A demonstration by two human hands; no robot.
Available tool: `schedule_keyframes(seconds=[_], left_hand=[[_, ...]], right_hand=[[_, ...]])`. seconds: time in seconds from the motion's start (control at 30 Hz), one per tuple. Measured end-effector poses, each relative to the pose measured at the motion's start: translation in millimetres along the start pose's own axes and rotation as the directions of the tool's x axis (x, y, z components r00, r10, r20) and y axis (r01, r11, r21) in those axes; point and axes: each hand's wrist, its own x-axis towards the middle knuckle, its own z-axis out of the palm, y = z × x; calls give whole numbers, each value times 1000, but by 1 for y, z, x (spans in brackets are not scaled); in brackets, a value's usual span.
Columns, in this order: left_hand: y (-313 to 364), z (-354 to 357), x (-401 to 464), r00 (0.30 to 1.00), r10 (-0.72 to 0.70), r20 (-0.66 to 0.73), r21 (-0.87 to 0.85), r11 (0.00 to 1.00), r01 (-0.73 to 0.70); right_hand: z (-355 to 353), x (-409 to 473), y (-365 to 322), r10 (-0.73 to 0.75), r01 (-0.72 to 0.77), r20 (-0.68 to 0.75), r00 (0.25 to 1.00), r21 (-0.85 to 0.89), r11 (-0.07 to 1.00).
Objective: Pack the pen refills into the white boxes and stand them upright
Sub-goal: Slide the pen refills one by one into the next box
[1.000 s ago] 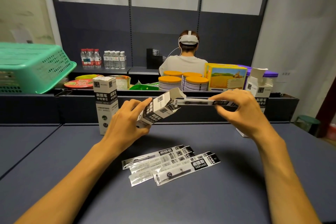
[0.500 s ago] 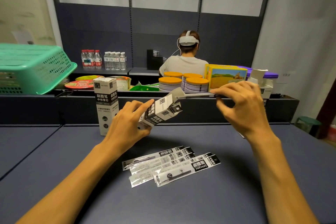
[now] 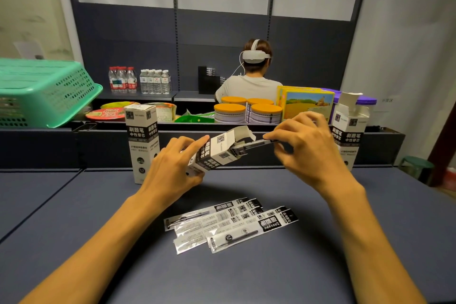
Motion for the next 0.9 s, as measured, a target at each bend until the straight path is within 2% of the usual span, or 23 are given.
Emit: schedule_keyframes(seconds=[0.23, 0.53, 0.8, 0.9], left_hand=[[1, 2, 0, 1000, 6, 7, -4, 1000, -6], [1, 2, 1, 1000, 18, 14, 12, 1000, -18], [6, 3, 1, 998, 59, -2, -15, 998, -59], [3, 1, 1, 999, 45, -8, -21, 999, -45]], right_hand=[[10, 6, -20, -119, 119, 3, 993, -19, 993], [5, 4, -11, -53, 53, -10, 999, 23, 998], [23, 8, -42, -201, 202, 46, 978, -5, 979], [23, 8, -37, -151, 151, -6, 989, 37, 988]])
